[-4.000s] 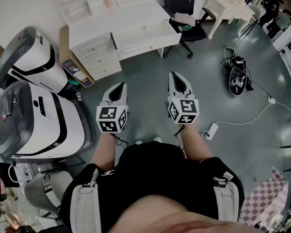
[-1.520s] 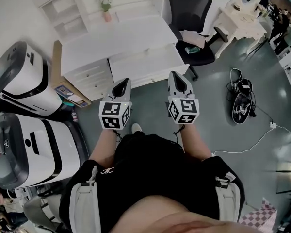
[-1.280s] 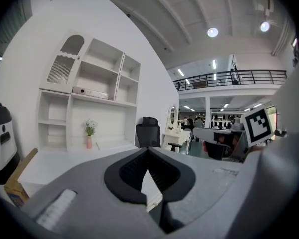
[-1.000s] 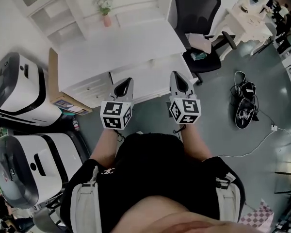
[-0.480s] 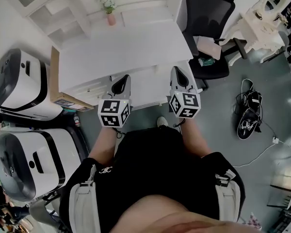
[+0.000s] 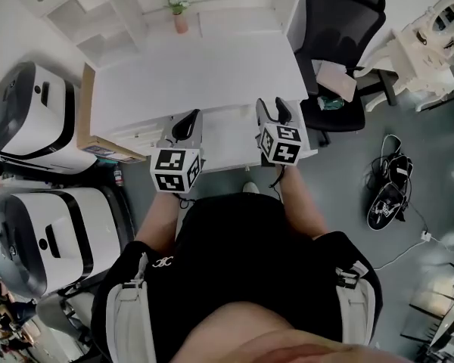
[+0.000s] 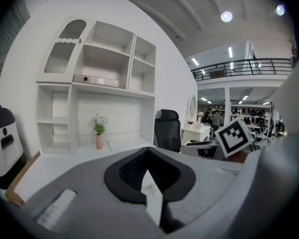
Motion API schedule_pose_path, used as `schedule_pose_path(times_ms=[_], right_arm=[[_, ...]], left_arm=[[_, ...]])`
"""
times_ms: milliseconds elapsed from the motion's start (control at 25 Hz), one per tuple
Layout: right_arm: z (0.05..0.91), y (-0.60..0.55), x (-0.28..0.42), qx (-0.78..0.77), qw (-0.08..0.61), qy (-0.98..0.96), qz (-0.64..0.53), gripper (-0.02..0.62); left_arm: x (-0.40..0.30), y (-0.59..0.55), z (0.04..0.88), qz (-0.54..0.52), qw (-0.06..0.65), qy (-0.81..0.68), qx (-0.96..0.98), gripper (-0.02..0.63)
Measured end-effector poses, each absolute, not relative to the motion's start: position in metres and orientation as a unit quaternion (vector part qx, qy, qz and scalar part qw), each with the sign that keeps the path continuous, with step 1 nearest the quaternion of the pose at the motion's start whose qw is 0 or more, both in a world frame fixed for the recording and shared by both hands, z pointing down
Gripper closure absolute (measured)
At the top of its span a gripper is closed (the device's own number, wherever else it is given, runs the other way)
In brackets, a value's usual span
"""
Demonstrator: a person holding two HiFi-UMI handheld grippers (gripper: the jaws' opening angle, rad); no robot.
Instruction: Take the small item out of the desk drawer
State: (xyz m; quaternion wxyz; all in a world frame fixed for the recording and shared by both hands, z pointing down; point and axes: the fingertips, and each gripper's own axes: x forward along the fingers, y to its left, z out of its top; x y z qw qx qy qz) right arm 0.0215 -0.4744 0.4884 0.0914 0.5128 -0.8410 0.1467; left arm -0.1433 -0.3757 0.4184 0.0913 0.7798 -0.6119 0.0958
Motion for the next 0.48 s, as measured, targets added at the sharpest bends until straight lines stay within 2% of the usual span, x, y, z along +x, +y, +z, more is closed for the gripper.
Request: schedule_pose_path(times_ms=[480], right_arm=[[0.592,-0.507,-0.003,0.476,0.179,-0.83,0.229,0.4]], left_arm=[[-0.17,-0.382,0.445,0.116,0.124,-0.664,0.728,0.594]])
